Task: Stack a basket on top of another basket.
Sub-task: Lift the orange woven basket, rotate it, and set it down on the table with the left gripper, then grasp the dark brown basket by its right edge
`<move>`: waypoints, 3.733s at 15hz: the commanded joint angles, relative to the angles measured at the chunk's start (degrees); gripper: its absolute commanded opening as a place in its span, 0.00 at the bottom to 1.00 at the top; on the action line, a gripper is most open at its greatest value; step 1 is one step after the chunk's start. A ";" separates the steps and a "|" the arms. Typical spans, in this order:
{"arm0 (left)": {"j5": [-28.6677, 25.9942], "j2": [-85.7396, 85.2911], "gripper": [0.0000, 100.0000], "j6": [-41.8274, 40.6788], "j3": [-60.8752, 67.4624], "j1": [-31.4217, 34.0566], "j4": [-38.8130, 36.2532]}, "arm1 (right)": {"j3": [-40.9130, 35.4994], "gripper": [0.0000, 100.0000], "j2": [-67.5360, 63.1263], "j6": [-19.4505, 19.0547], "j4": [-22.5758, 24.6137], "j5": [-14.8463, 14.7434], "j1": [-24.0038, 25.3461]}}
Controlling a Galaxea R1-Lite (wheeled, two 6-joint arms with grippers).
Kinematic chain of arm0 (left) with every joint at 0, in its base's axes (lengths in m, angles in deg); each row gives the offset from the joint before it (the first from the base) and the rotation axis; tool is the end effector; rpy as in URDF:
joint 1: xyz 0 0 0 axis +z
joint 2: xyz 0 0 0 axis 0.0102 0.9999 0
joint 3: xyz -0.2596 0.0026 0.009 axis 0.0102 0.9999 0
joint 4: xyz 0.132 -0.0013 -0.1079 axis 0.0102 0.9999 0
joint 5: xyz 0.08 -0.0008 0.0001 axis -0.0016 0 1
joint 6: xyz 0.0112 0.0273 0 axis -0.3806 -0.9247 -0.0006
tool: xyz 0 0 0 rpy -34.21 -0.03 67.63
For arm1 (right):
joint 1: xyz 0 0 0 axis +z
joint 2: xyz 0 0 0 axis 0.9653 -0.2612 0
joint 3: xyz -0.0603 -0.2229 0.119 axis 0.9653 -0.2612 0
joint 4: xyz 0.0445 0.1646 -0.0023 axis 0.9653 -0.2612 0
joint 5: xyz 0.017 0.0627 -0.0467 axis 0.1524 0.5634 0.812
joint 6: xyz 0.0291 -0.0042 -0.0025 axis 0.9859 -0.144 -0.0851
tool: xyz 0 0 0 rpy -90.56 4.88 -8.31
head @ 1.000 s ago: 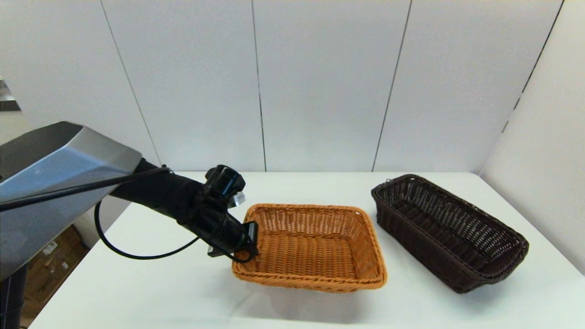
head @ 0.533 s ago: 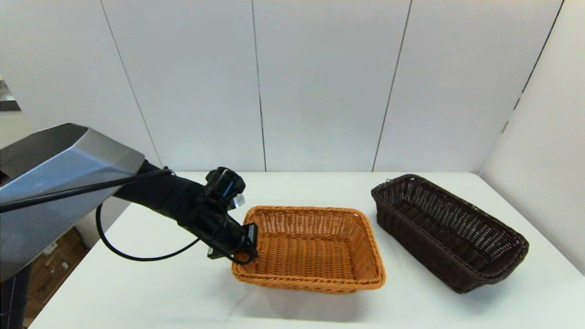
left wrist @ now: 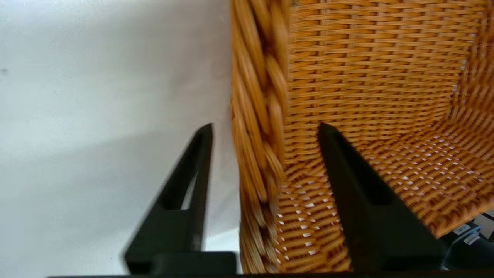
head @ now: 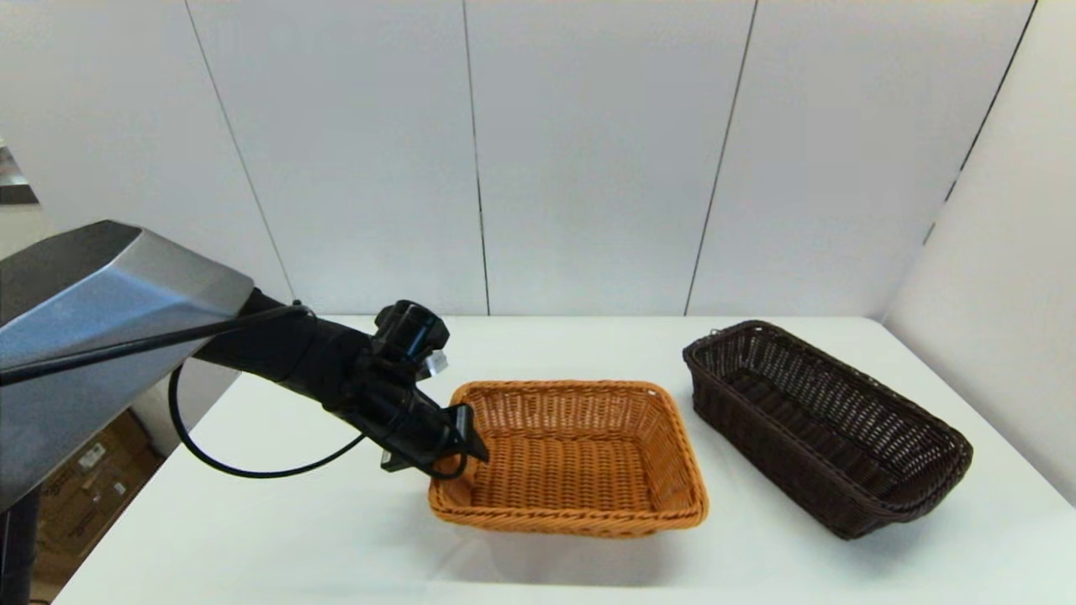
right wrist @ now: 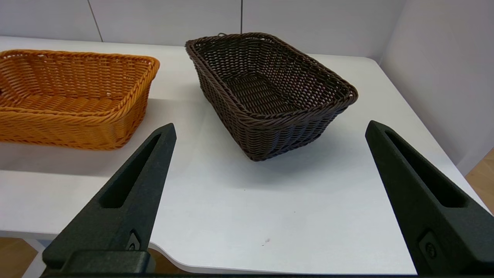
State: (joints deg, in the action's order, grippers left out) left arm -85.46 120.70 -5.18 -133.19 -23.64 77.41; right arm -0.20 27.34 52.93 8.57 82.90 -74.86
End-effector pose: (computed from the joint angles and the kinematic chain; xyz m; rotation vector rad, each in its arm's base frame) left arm 0.3051 -0.1468 0.0439 -0.3590 1.2845 -0.3373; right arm 0.0025 0.0007 0.0754 -0.0387 -0.0005 0.0225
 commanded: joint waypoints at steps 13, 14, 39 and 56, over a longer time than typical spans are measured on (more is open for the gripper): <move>10.04 -16.95 1.00 0.15 -9.02 -2.14 13.70 | 0.00 1.00 0.01 0.01 -0.10 -0.06 0.00; 13.47 -19.68 1.00 0.15 -9.19 -2.23 14.14 | 0.00 1.00 0.01 0.01 -0.10 -0.06 0.00; 32.10 -88.67 1.00 0.68 22.10 12.01 31.98 | 0.00 1.00 0.01 0.54 -0.01 -0.15 0.00; 12.42 -108.89 1.00 -2.66 28.34 22.90 37.25 | 0.00 1.00 0.01 0.54 -0.01 -0.15 0.00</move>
State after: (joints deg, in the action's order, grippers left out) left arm -72.89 14.27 -8.15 -106.63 0.17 115.20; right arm -0.20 27.34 53.49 8.55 82.73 -74.86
